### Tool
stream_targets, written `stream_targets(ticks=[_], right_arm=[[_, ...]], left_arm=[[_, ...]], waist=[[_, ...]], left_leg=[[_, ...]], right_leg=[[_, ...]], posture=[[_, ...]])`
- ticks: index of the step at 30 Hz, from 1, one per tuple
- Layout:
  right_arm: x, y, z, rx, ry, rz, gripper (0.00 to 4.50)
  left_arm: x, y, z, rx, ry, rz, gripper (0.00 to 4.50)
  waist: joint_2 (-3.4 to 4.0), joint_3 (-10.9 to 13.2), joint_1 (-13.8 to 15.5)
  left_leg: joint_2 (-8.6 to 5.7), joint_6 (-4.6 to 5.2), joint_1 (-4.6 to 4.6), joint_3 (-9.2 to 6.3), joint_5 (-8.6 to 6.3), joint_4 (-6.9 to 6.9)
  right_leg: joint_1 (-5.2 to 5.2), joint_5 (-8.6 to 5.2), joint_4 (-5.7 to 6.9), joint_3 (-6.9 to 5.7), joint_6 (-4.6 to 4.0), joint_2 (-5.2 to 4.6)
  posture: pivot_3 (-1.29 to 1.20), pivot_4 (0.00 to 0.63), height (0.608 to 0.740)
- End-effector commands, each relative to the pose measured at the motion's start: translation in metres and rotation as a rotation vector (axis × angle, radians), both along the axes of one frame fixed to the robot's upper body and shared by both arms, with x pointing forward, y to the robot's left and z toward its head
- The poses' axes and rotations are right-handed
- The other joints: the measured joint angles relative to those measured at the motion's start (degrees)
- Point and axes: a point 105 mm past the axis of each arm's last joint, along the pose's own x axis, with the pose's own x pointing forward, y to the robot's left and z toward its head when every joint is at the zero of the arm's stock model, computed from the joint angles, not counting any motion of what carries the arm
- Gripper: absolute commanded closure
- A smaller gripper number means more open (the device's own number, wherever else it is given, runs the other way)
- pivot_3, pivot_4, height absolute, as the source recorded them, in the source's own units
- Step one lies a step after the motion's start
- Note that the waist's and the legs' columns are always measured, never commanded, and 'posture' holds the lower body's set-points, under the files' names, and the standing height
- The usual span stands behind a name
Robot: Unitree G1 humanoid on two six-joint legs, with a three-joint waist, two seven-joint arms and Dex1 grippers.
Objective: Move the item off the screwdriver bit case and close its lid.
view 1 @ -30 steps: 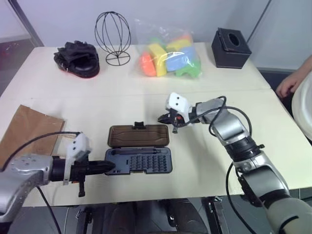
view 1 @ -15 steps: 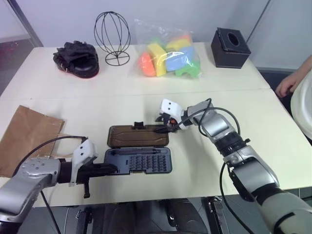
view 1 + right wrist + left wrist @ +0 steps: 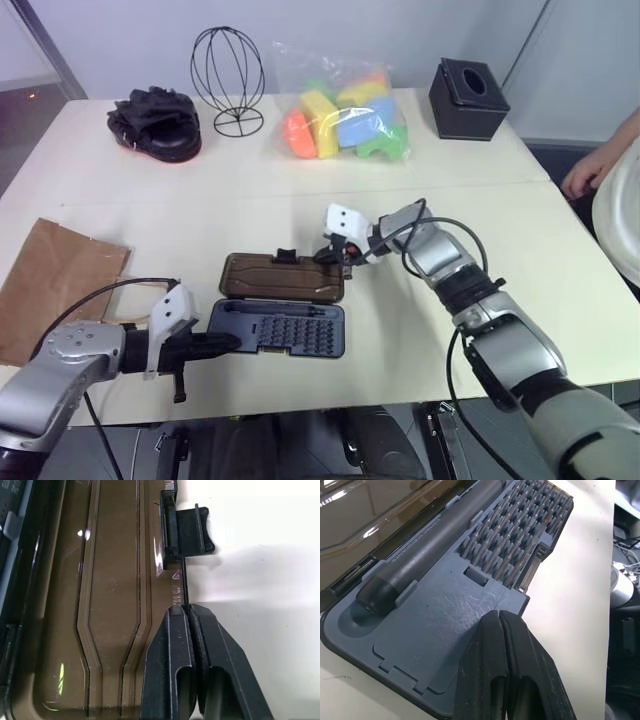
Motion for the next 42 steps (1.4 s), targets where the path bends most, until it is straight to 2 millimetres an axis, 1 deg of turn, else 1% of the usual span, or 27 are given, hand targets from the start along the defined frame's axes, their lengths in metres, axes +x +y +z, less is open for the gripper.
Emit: stream_targets(ticks=[1, 3, 5, 9, 11, 15, 18, 21, 23, 27, 29, 31, 33, 34, 36, 39, 41, 42], right_arm=[[0.003, -0.002, -0.005, -0.040, -0.067, -0.009, 4.47], [0.004, -0.002, 0.000, -0.038, -0.115, -0.002, 4.47], [0.004, 0.000, 0.008, -0.028, -0.177, 0.013, 4.47], [-0.003, 0.000, 0.035, -0.005, -0.349, 0.027, 4.47], [-0.011, -0.002, 0.049, -0.007, -0.447, 0.042, 4.47], [-0.041, -0.001, 0.069, 0.007, -0.563, 0.101, 4.47], [-0.057, 0.000, 0.072, 0.021, -0.597, 0.115, 4.47], [-0.063, 0.000, 0.069, 0.017, -0.626, 0.129, 4.47], [-0.065, 0.001, 0.068, 0.017, -0.640, 0.138, 4.47], [-0.063, 0.002, 0.068, 0.018, -0.698, 0.144, 4.47], [-0.063, 0.002, 0.067, 0.021, -0.698, 0.145, 4.47], [-0.063, 0.003, 0.064, 0.022, -0.698, 0.147, 4.47], [-0.063, 0.003, 0.062, 0.022, -0.698, 0.146, 4.47], [-0.064, 0.003, 0.061, 0.021, -0.698, 0.146, 4.47], [-0.064, 0.002, 0.060, 0.019, -0.700, 0.147, 4.47], [-0.065, 0.002, 0.060, 0.017, -0.705, 0.147, 4.47], [-0.066, 0.002, 0.060, 0.017, -0.709, 0.146, 4.47], [-0.067, 0.001, 0.061, 0.017, -0.713, 0.145, 4.47]], left_arm=[[-0.002, 0.004, -0.009, 0.027, 0.033, 0.025, 4.50], [0.000, 0.005, -0.010, 0.024, 0.034, 0.035, 4.50], [0.002, 0.007, -0.011, 0.025, 0.037, 0.048, 4.50], [0.004, 0.010, -0.014, 0.024, 0.042, 0.068, 4.50], [0.003, 0.011, -0.015, 0.024, 0.045, 0.074, 4.50], [0.003, 0.010, -0.016, 0.018, 0.045, 0.080, 4.50], [0.004, 0.008, -0.016, 0.009, 0.044, 0.086, 4.50], [0.005, 0.006, -0.011, -0.011, 0.039, 0.096, 4.50], [0.006, 0.005, -0.006, -0.024, 0.029, 0.105, 4.50], [0.015, 0.020, 0.046, -0.164, -0.037, 0.234, 4.50], [0.015, 0.025, 0.056, -0.179, -0.047, 0.262, 4.50], [0.016, 0.036, 0.070, -0.220, -0.060, 0.303, 4.50], [0.026, 0.053, 0.084, -0.260, -0.082, 0.382, 4.50], [0.032, 0.061, 0.086, -0.255, -0.091, 0.419, 4.50], [0.045, 0.073, 0.081, -0.196, -0.116, 0.462, 4.50], [0.068, 0.081, 0.069, -0.126, -0.136, 0.495, 4.50], [0.085, 0.078, 0.059, -0.092, -0.145, 0.485, 4.50], [0.094, 0.073, 0.053, -0.079, -0.149, 0.467, 4.50]], waist=[[0.01, 0.0, 0.0], [0.01, 0.0, 0.0], [0.01, 0.0, 0.0], [0.03, 0.0, 0.2], [0.03, 0.0, 0.2], [0.03, 0.0, 0.4], [0.04, 0.0, 0.4], [0.04, 0.0, 0.6], [0.04, 0.0, 0.6], [-0.06, 0.1, 0.5], [-0.05, 0.1, 0.4], [-0.05, 0.1, 0.4], [-0.05, 0.1, 0.3], [-0.05, 0.1, 0.3], [-0.05, 0.1, 0.3], [-0.04, 0.1, 0.4], [-0.04, 0.0, 0.6], [-0.04, 0.0, 0.7]], left_leg=[[0.00, 0.00, 0.01, 0.00, 0.00, 0.00], [0.00, 0.00, 0.03, 0.00, 0.00, 0.00], [0.00, 0.00, 0.05, 0.00, 0.00, 0.00], [-0.01, 0.00, 0.03, 0.00, 0.00, 0.01], [-0.01, 0.00, 0.02, 0.00, 0.00, 0.01], [-0.02, 0.00, -0.02, -0.02, 0.00, 0.01], [-0.03, 0.00, -0.02, -0.01, 0.00, 0.01], [-0.04, 0.00, -0.02, -0.01, 0.00, 0.03], [-0.04, 0.00, -0.02, 0.00, 0.00, 0.04], [-0.03, 0.00, -0.14, -0.03, 0.00, 0.05], [-0.02, 0.00, -0.18, -0.06, 0.00, 0.06], [-0.02, 0.00, -0.18, -0.05, 0.00, 0.05], [-0.03, 0.00, -0.19, -0.04, 0.00, 0.05], [-0.03, 0.00, -0.19, -0.05, 0.00, 0.05], [-0.03, 0.00, -0.18, -0.09, 0.00, 0.05], [-0.05, -0.01, -0.18, -0.07, 0.01, 0.05], [-0.05, -0.01, -0.18, -0.06, 0.01, 0.05], [-0.06, -0.01, -0.19, -0.06, 0.01, 0.05]], right_leg=[[0.00, 0.00, 0.00, 0.00, 0.00, 0.00], [0.02, 0.00, 0.01, 0.01, 0.00, 0.00], [0.02, 0.01, 0.03, 0.01, -0.04, 0.00], [0.02, 0.01, 0.04, 0.01, -0.06, 0.00], [0.01, 0.01, 0.04, 0.01, -0.05, 0.00], [0.00, 0.00, 0.03, 0.01, -0.05, -0.01], [0.00, -0.05, 0.02, 0.02, -0.13, -0.01], [0.01, -0.08, 0.01, 0.02, -0.18, -0.02], [0.02, -0.08, 0.00, 0.03, -0.19, -0.03], [-0.09, -0.07, 0.01, 0.02, -0.17, -0.01], [-0.12, -0.01, 0.01, -0.02, -0.06, -0.01], [-0.12, -0.02, 0.00, -0.01, -0.04, -0.02], [-0.12, -0.02, -0.02, -0.01, -0.03, -0.03], [-0.12, -0.02, -0.01, -0.02, -0.03, -0.02], [-0.11, -0.03, 0.00, -0.05, -0.06, -0.01], [-0.10, -0.06, -0.01, -0.04, -0.11, -0.01], [-0.10, -0.06, -0.03, -0.04, -0.11, -0.01], [-0.10, -0.05, -0.03, -0.04, -0.10, -0.01]], posture=[[0.00, 0.150, 0.737], [0.00, 0.150, 0.737], [0.00, 0.150, 0.737], [0.00, 0.150, 0.737], [0.00, 0.150, 0.737], [0.00, 0.150, 0.737], [0.00, 0.150, 0.737], [0.00, 0.150, 0.737], [0.00, 0.150, 0.737], [0.00, 0.150, 0.737], [0.00, 0.150, 0.737], [0.00, 0.150, 0.737], [0.00, 0.150, 0.737], [0.00, 0.150, 0.737], [0.00, 0.150, 0.737], [0.00, 0.150, 0.737], [0.00, 0.150, 0.737], [0.00, 0.150, 0.737]])
